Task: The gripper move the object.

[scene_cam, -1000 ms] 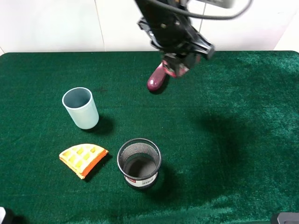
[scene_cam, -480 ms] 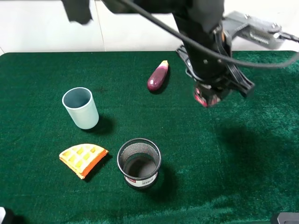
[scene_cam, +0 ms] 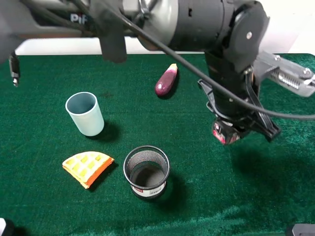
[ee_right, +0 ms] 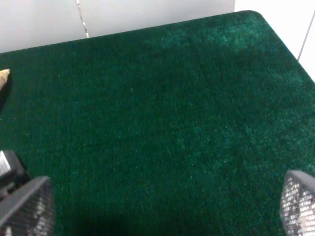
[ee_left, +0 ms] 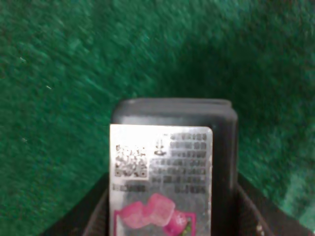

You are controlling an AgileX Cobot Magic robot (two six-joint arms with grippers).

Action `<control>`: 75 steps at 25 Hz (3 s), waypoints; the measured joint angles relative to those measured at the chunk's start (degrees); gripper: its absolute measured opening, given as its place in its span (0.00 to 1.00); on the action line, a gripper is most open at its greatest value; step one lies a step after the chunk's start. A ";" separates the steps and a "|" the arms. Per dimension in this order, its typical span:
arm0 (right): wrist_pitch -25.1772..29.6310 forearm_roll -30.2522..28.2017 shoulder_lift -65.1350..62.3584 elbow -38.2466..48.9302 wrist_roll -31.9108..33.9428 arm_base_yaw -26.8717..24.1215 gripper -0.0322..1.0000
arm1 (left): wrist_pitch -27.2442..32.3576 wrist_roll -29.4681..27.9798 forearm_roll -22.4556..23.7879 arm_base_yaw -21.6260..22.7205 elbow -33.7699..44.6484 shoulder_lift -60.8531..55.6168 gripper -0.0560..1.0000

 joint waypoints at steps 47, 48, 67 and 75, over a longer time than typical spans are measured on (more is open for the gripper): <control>0.00 0.16 0.00 0.00 0.00 0.00 0.70 | -12.18 7.12 -1.65 -2.37 19.41 0.06 0.50; 0.00 0.16 0.00 0.00 0.00 0.00 0.70 | -12.15 7.12 -1.65 -2.37 19.41 0.06 0.50; 0.00 0.16 0.00 0.00 0.00 0.00 0.70 | -13.97 7.12 -1.65 -2.37 19.48 0.06 0.91; 0.00 0.16 0.00 0.00 0.00 0.00 0.70 | -14.16 7.12 -1.65 -2.37 19.48 -0.13 0.94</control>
